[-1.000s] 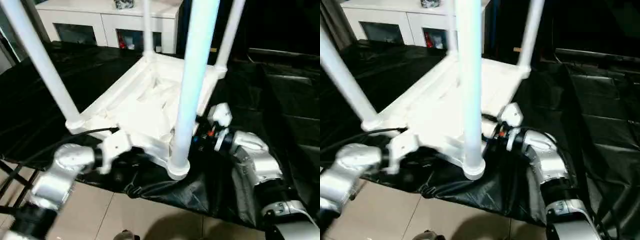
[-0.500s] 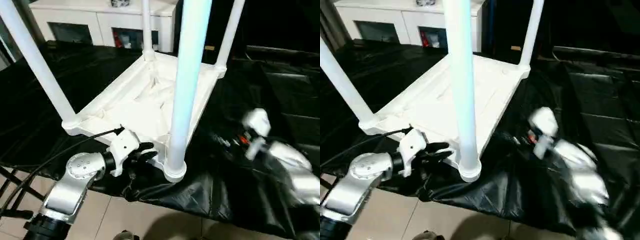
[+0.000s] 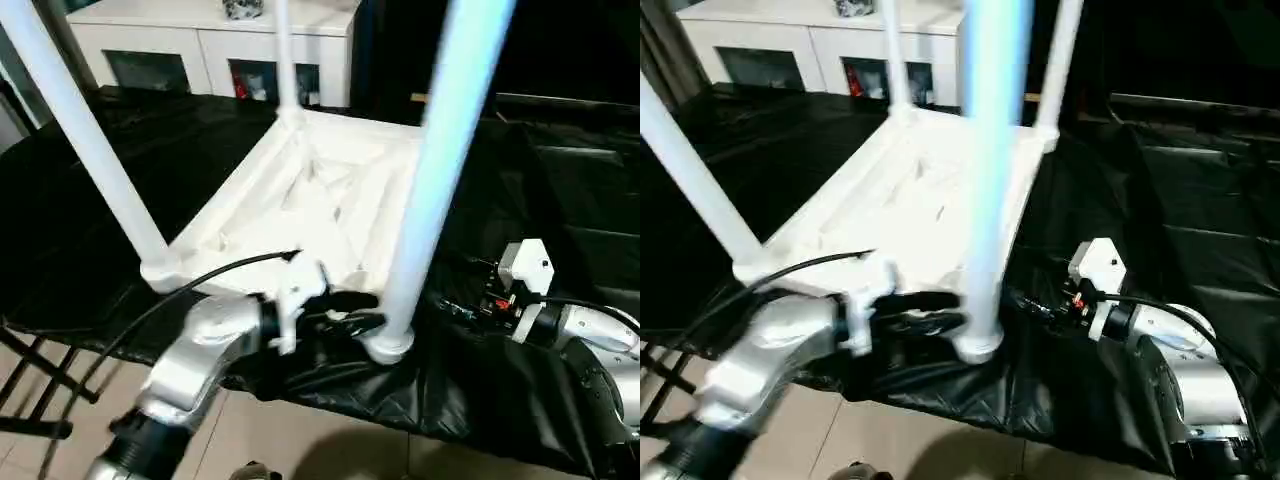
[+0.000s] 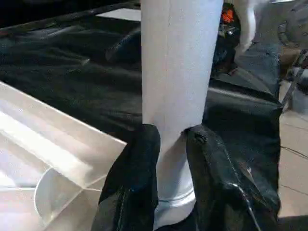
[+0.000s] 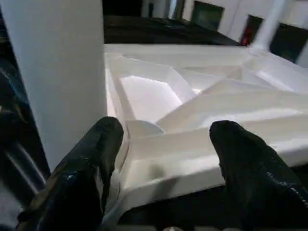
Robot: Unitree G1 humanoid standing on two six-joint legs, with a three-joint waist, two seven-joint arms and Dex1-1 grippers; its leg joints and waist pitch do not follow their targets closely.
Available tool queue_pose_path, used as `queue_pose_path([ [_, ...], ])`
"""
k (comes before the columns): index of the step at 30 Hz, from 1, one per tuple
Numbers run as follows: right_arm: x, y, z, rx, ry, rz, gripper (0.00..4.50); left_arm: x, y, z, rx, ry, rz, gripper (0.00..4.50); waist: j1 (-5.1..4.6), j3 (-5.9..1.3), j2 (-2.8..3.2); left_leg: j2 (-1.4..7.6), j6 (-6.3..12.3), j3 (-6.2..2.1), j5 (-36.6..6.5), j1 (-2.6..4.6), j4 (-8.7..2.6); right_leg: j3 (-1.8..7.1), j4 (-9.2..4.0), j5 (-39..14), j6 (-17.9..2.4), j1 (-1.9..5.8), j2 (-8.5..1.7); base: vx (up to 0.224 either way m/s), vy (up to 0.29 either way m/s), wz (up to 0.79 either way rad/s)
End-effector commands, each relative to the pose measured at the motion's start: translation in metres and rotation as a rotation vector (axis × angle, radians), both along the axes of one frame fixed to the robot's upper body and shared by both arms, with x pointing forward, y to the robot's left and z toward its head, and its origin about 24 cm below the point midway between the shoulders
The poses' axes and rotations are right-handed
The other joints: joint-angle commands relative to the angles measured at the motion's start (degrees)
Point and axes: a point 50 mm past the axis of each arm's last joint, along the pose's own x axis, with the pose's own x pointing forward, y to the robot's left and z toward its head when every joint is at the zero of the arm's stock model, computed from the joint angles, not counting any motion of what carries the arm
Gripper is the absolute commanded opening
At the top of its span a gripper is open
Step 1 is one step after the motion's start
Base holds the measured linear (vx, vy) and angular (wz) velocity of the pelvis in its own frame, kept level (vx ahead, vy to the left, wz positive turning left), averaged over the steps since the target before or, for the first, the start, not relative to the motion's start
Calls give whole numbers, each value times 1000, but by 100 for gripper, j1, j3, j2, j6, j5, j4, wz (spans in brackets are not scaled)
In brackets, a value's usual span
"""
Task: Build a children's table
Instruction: Rotate leg to tighten
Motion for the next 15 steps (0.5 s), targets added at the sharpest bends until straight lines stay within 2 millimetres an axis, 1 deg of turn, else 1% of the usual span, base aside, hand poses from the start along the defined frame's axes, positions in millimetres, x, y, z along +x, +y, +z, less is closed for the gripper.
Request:
queue_pose_path([
  [1,-1,2,1,-29,0,9,333,11,0,1,38,-42,68,125,-44,-315,-75,101,136,-55,-1945,84,-440,176,-603,-2464,-683,232,-199,0,0,0],
  [2,-3,2,0,-35,8,14,333,16,-1,0,57,-63,103,125,-49,-318,-75,99,161,-58,-1936,85,-442,171,-624,-2497,-647,230,-200,0,0,0],
  [3,-5,2,-1,-43,12,16,333,19,2,0,68,-67,124,125,-49,-318,-59,100,159,-68,-1937,81,-442,166,-617,-2514,-641,238,-212,0,0,0],
  [4,-6,1,-1,-49,13,16,333,20,3,-1,75,-69,137,125,-57,-331,-77,107,172,-76,-1883,69,-444,161,-614,-2469,-633,253,-217,0,0,0],
  [5,-8,0,-2,-59,17,14,333,21,8,-1,76,-68,148,125,-66,-329,-55,107,199,-87,-1819,39,-451,160,-596,-2380,-655,268,-221,0,0,0],
  [6,-11,-2,-3,-63,24,19,333,20,16,-2,81,-65,163,125,-80,-342,-50,107,225,-89,-1776,28,-446,161,-584,-2260,-687,272,-220,0,0,0],
  [7,-11,-2,-3,-63,25,20,333,20,17,-2,82,-65,164,125,-92,-345,-53,113,241,-90,-1774,31,-446,162,-583,-2200,-718,272,-220,0,0,0],
  [8,-16,-3,-3,-64,33,34,333,17,27,-3,84,-64,178,125,-129,-344,-46,102,274,-96,-1755,5,-445,150,-564,-2126,-772,288,-214,0,0,0],
  [9,-18,-3,-2,-62,40,49,333,16,34,-4,77,-56,202,125,-141,-340,-47,106,290,-100,-1759,-5,-452,145,-564,-2133,-778,297,-217,0,0,0],
  [10,-21,-2,-2,-64,42,62,333,14,39,-5,70,-48,220,141,-158,-334,-39,111,317,-100,-1807,-4,-452,142,-571,-2229,-768,291,-218,0,0,0],
  [11,-21,-2,-2,-65,42,64,333,14,39,-5,68,-47,224,141,-160,-344,-42,110,329,-100,-1788,-2,-442,144,-565,-2226,-775,288,-220,0,0,0],
  [12,-23,-1,-2,-66,44,72,333,12,45,-5,59,-37,244,151,-165,-352,-1,114,346,-94,-1804,26,-436,148,-574,-2266,-814,255,-219,0,0,0],
  [13,-23,-1,-1,-65,45,76,333,11,46,-6,56,-32,247,162,-160,-357,2,124,346,-93,-1789,40,-431,156,-570,-2190,-854,250,-222,0,0,0],
  [14,-26,0,-1,-63,49,89,333,6,52,-8,43,-12,257,169,-152,-357,17,136,347,-96,-1782,46,-439,160,-559,-2085,-910,250,-220,0,0,0],
  [15,-26,0,-1,-61,50,95,333,3,55,-8,37,-3,259,179,-160,-334,9,148,363,-99,-1821,17,-464,159,-557,-2006,-955,261,-214,0,0,0],
])
